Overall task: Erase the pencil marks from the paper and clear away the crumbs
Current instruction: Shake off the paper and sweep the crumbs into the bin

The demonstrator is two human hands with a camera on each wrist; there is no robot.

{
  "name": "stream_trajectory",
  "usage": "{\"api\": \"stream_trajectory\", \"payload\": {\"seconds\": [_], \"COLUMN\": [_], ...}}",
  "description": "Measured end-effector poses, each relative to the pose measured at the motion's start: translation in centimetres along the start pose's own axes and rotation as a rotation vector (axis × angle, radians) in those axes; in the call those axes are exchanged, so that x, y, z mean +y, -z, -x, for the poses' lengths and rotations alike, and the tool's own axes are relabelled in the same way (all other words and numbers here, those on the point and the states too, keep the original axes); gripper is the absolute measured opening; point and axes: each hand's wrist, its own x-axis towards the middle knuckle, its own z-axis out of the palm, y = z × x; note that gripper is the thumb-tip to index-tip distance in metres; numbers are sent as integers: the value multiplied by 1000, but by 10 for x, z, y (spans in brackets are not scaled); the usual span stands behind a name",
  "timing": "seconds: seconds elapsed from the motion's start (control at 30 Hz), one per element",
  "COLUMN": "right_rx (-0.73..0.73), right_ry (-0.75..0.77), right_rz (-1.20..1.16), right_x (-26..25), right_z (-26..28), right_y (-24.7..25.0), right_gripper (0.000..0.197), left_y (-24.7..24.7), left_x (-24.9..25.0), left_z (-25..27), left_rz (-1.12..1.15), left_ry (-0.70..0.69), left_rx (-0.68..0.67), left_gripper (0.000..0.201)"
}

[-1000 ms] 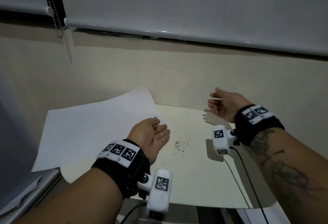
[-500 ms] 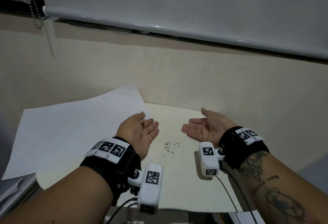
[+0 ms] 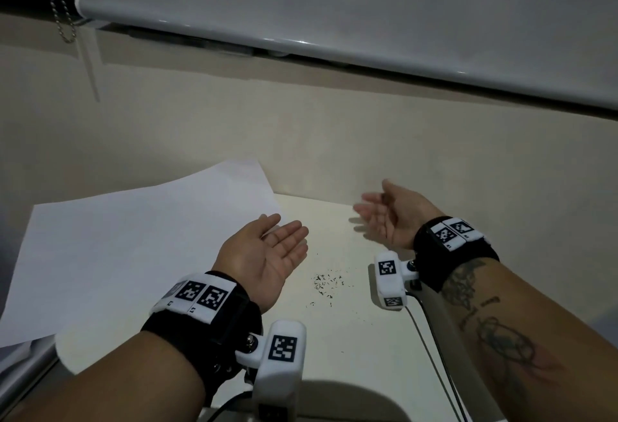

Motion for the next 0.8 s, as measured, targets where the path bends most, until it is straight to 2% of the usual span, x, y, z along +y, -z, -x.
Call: {"api": "stream_trajectory", "payload": {"seconds": [0.1,0.17,0.23,0.37,0.43,0.57,0.63,0.7,0.8], "right_rx": [190,239,184,-139,-202,79,96,7,-248], "right_ry": [132,147,97,-144,-161,100,107,42,-127], "right_rz": [-47,3,21,209,217,105,150,174,324], "right_x": [0,4,8,17,14,4,14,28,43], "right_z": [-13,-19,-14,15,23,11,5,7,28], "right_y": [2,6,4,-13,-19,-21,-23,-31,-46], "right_gripper": [40,39,38,40,40,32,28,31,43], "left_y": [1,2,3,1,2,2,1,0,-1], "left_x": [-1,-1,-1,-1,-2,-2,-2,-2,-2], "left_z": [-2,-3,-4,-3,-3,-1,0,0,0], "left_rz": [4,3,1,-8,-15,-14,-11,-8,2], "left_ry": [-3,-2,-3,-5,-7,-10,-10,-12,-15], "left_rx": [-9,-14,-18,-17,-19,-17,-17,-17,-16], "left_gripper": [29,30,30,29,29,29,29,30,30]}}
